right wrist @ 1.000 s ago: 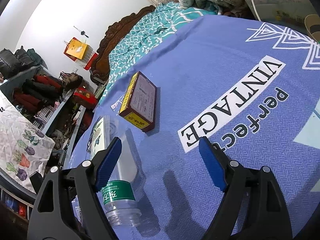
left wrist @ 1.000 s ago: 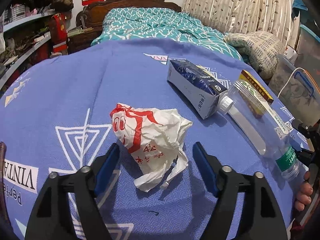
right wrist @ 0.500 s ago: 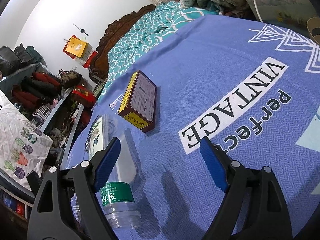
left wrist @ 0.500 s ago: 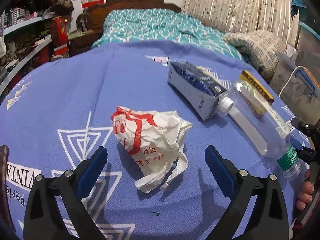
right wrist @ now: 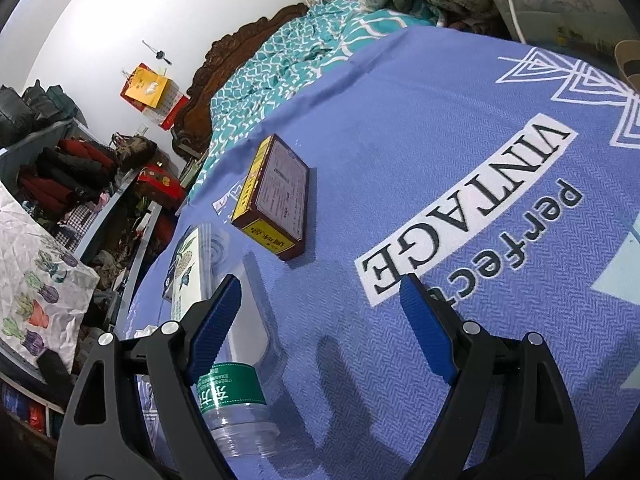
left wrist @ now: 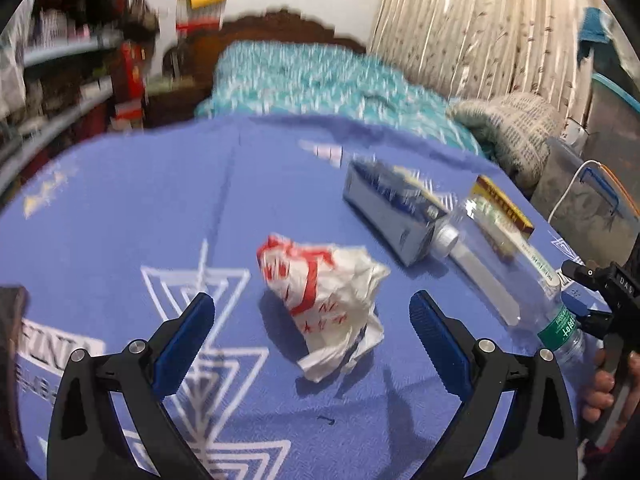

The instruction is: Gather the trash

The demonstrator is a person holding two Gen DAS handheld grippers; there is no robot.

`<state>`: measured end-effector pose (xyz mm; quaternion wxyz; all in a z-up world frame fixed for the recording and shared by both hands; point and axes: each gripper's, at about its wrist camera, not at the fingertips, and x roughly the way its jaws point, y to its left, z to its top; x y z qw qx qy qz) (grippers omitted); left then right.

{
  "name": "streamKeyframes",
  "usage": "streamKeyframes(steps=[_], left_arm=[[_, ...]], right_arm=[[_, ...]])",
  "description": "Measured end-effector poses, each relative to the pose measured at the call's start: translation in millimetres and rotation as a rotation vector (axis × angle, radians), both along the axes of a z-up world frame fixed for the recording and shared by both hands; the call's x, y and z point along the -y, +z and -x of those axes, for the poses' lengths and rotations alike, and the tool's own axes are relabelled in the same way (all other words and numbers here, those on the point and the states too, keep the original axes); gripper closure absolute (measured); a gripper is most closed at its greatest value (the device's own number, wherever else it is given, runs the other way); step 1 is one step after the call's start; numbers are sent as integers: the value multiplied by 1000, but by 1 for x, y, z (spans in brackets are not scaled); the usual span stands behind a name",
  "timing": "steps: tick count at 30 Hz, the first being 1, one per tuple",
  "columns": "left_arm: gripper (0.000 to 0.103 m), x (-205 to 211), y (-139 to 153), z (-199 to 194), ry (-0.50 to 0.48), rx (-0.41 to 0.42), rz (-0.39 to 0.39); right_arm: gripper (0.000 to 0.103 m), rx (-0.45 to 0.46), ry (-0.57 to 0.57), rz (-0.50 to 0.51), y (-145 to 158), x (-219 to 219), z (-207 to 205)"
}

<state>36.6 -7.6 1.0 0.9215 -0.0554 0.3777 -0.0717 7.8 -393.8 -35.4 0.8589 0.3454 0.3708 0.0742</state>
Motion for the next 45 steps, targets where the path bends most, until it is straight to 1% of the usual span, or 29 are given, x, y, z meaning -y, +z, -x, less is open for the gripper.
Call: streamKeyframes(steps=[2, 3, 6, 8, 9, 10, 11, 12, 13, 15, 17, 19, 22, 24, 25, 26, 28, 29, 31, 32, 33, 35, 36, 38, 39, 41, 43, 44, 45], left_arm=[[10, -2, -2, -5, 7, -28, 22], [12, -2, -4, -5, 9, -34, 25], [27, 2, -7, -9, -8, -64, 32], [32, 9, -11, -16, -33, -89, 26], [37, 11, -13, -17, -39, -99, 22], [45, 14, -15, -20, -47, -114, 19], [49, 17, -17, -23, -57, -130, 14], [58, 19, -19, -23, -64, -139, 10], [68, 21, -21, -24, -71, -146, -4], [73, 25, -20, -23, -94, -139, -32], [74, 25, -14, -19, -111, -125, -16], [74, 26, -3, -15, -137, -107, 24], [74, 47, 22, -15, -217, -70, 70], [74, 79, 41, -15, -306, -35, 72], [74, 94, 48, -17, -346, -29, 69], [73, 119, 54, -18, -408, -25, 62], [73, 160, 60, -18, -502, -35, 54], [73, 183, 60, -18, -552, -51, 54], [74, 238, 56, -22, -672, -113, 65], [73, 261, 52, -23, -716, -141, 63], [74, 296, 44, -24, -776, -186, 51], [74, 346, 33, -28, -852, -254, 42], [74, 363, 27, -30, -877, -282, 45], [74, 413, 17, -32, -936, -356, 64], [74, 429, 15, -33, -957, -372, 70], [73, 476, 11, -30, -1017, -388, 64], [71, 512, 8, -24, -1051, -379, 42], [70, 532, 5, -23, -1063, -379, 35], [67, 545, 2, -20, -1069, -389, 37]], right_arm=[[21, -7, 40, 30, 4, -5, -9], [21, -6, 51, 56, 7, -8, -14], [22, 7, 97, 93, 21, -18, -37], [22, 16, 131, 147, 30, -29, -56], [22, 13, 144, 180, 32, -34, -65], [26, 3, 155, 207, 33, -38, -76], [37, -11, 167, 220, 30, -42, -85], [47, -31, 184, 228, 25, -45, -95], [65, -61, 201, 232, 19, -46, -103], [77, -67, 183, 196, 11, -37, -104], [77, -59, 167, 142, 11, -24, -95], [77, -41, 140, 99, 13, -5, -80], [77, -7, 93, 56, 16, 25, -49], [77, 10, 62, 34, 19, 45, -25], [77, 14, 44, 28, 18, 55, -14], [77, 17, 25, 26, 19, 64, -2], [77, 21, -21, 24, 14, 89, 20], [77, 20, -48, 21, 10, 101, 30], [77, 19, -106, 8, 6, 130, 50], [77, 23, -140, 5, 5, 143, 59], [77, 28, -179, 6, 6, 158, 69], [77, 43, -267, 14, 9, 190, 89], [77, 46, -312, 17, 10, 207, 98], [77, 41, -397, 11, 8, 238, 114], [77, 36, -437, 5, 6, 253, 122], [77, 22, -505, 10, 3, 276, 133], [77, -4, -562, 29, -3, 296, 138], [74, -18, -585, 36, -7, 307, 140], [74, -32, -602, 45, -10, 313, 140]])
